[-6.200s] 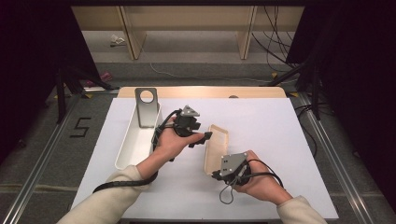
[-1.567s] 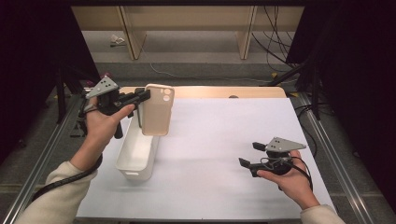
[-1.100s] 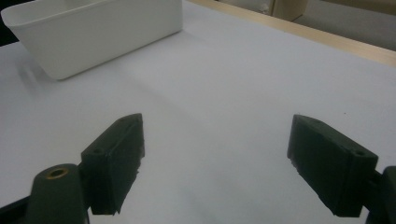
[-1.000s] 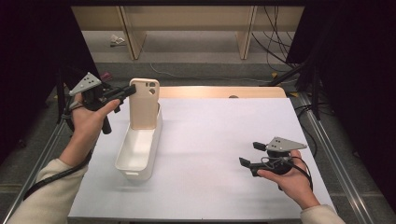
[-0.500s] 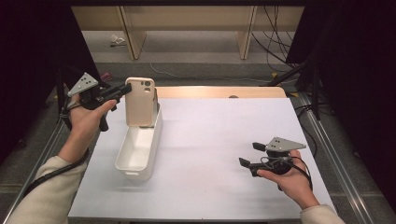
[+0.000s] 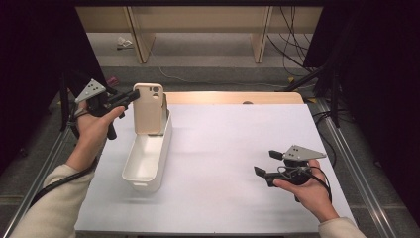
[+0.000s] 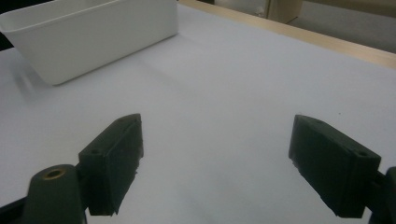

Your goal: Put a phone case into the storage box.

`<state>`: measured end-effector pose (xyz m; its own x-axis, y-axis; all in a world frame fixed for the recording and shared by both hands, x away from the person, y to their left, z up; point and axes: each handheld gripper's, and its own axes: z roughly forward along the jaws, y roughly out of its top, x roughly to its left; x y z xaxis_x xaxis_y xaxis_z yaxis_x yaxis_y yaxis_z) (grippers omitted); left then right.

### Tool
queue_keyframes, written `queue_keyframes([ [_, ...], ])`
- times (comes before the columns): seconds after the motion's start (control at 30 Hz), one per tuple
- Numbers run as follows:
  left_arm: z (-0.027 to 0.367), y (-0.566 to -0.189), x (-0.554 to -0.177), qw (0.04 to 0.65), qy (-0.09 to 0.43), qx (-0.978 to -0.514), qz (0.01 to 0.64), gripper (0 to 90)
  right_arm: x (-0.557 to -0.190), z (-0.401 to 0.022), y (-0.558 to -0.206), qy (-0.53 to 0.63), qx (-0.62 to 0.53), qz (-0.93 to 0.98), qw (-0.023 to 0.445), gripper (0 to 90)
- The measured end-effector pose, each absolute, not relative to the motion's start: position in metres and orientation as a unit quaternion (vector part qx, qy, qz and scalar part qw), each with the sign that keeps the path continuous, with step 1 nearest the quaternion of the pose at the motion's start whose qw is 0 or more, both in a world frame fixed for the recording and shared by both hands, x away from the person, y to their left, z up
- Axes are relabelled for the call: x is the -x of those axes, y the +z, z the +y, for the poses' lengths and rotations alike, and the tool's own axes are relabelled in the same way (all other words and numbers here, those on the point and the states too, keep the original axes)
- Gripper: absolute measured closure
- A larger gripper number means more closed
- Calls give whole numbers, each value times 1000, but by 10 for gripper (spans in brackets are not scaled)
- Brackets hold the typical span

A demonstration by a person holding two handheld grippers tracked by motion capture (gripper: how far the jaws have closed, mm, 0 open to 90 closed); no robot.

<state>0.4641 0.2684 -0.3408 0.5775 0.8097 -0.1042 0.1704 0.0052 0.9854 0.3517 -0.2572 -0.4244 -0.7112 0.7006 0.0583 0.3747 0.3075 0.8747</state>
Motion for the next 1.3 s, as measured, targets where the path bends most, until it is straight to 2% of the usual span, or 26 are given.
queue_keyframes([
  [1.3,265,-398,-499,574,248,-662,413,817,-353,-257,-425,476,-338,794,167,195],
])
